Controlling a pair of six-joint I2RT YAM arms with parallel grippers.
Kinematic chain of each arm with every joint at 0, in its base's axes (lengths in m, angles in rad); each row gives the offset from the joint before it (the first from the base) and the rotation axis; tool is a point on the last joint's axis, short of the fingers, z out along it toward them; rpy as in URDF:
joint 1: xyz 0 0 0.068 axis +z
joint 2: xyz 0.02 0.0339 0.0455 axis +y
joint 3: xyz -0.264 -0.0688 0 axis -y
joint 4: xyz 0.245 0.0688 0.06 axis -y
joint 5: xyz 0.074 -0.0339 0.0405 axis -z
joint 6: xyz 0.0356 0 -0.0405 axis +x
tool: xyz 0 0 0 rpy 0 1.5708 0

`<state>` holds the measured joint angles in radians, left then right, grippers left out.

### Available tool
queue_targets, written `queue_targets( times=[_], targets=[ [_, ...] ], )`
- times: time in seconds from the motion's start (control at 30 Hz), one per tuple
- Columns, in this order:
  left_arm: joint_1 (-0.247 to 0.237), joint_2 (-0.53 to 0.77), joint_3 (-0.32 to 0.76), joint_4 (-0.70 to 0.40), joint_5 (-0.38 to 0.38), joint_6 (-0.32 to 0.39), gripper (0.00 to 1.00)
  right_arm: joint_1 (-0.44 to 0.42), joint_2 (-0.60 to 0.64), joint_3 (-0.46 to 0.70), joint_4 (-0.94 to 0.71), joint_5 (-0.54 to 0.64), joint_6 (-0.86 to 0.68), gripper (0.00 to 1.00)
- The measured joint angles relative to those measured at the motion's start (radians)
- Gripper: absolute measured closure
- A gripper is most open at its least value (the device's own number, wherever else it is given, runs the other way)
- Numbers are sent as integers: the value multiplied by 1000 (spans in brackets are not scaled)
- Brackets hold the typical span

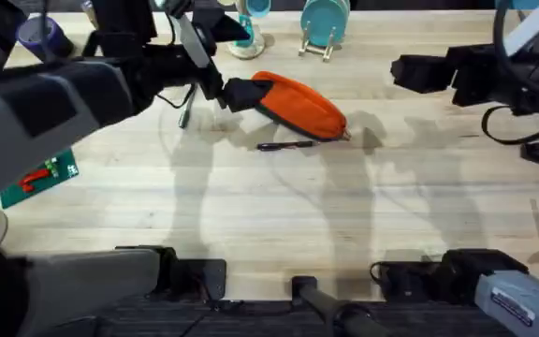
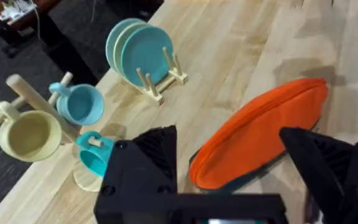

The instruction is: Unzip the bag, pick up the pens from the table one at a time and place them inside, then zip the bag closed.

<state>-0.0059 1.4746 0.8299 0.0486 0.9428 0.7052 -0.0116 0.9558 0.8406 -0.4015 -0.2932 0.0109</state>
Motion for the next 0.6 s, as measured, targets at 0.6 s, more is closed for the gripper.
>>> queue_targets(
  times=[0.6],
  targets=[
    [0,279,1,178,87,0,7,0,0,0,-4,0,0,5]
  ],
)
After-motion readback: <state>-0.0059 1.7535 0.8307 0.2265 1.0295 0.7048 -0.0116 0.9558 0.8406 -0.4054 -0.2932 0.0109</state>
